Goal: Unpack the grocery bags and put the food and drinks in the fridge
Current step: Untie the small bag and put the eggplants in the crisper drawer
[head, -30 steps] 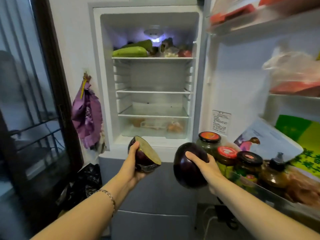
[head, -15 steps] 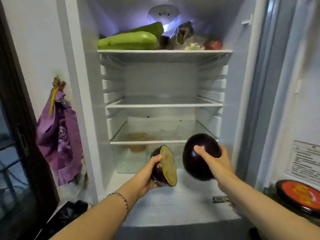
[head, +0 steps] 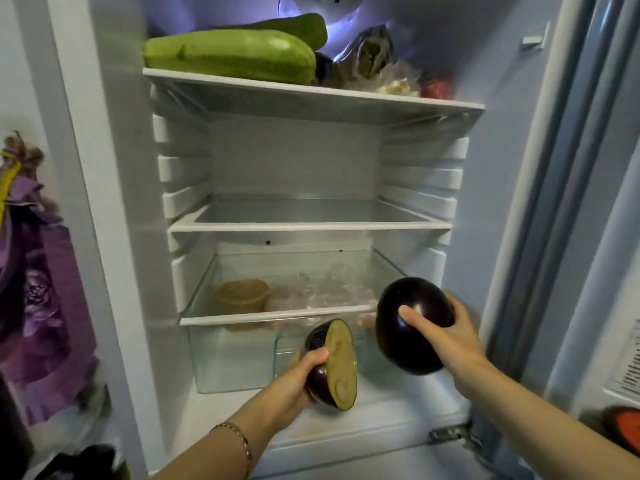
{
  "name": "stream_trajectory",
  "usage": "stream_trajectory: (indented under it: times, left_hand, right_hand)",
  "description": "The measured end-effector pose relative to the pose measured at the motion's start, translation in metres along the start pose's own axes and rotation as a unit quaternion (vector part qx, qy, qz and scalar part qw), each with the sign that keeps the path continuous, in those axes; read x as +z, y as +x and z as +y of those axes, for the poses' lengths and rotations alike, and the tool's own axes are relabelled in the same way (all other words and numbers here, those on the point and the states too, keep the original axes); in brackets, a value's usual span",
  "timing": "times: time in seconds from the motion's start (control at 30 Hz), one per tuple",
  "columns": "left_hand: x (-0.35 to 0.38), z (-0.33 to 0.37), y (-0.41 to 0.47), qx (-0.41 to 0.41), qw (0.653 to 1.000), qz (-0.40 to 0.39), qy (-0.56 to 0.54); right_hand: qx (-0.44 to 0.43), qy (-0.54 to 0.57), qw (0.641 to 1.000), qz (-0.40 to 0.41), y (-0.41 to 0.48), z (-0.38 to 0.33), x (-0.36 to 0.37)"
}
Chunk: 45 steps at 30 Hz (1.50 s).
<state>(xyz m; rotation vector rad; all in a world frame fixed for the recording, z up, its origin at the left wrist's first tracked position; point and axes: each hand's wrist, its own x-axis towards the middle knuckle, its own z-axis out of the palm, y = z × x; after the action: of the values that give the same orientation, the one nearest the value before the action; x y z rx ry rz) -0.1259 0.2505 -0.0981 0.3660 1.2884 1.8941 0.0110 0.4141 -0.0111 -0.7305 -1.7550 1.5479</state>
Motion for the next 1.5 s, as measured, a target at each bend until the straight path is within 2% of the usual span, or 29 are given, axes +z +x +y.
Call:
stream_trajectory:
  times: [0.23,0.63,0.77,0.87,0.93,1.07,1.2,1.27,1.33,1.4,1.5]
  left_hand:
    - [0.016,-0.010,-0.039,0.009,0.997,0.009,0.071]
    - [0.070,-0.047,-0.128,-0.012,0.995,0.056,0.083]
    - [0.083,-0.047,-0.148,-0.026,0.987,0.076,0.138]
    - [0.088,-0.034,-0.165,-0.029,0.971,0.080,0.225]
    - [0.087,-0.022,-0.177,-0.011,0.962,0.067,0.263]
    - [0.082,0.016,-0.196,0.080,0.965,0.059,0.244]
    - [0.071,0.064,-0.198,0.182,0.927,0.185,0.270]
    - [0.063,0.079,-0.197,0.211,0.899,0.243,0.296]
    - [0.057,0.091,-0.200,0.243,0.859,0.294,0.341]
    - [0.044,0.104,-0.199,0.265,0.828,0.311,0.383]
    - [0.022,0.124,-0.194,0.277,0.823,0.301,0.394]
  right_hand:
    - [-0.038,0.003,0.999,-0.010,-0.015,-0.016,-0.016]
    - [-0.090,-0.001,0.992,-0.087,-0.064,-0.027,-0.077]
    - [-0.118,-0.007,0.988,-0.102,-0.072,-0.038,-0.085]
    - [-0.134,0.004,0.984,-0.119,-0.074,-0.048,-0.084]
    - [-0.146,0.011,0.980,-0.133,-0.074,-0.053,-0.081]
    - [-0.156,0.015,0.973,-0.171,-0.070,-0.061,-0.062]
    - [-0.146,-0.010,0.964,-0.222,-0.060,-0.062,-0.012]
    - [-0.154,-0.085,0.951,-0.252,-0.055,-0.055,0.017]
    - [-0.165,-0.179,0.924,-0.295,-0.048,-0.043,0.048]
    - [-0.154,-0.251,0.891,-0.346,-0.045,-0.036,0.076]
    - [-0.140,-0.325,0.850,-0.390,-0.043,-0.034,0.115]
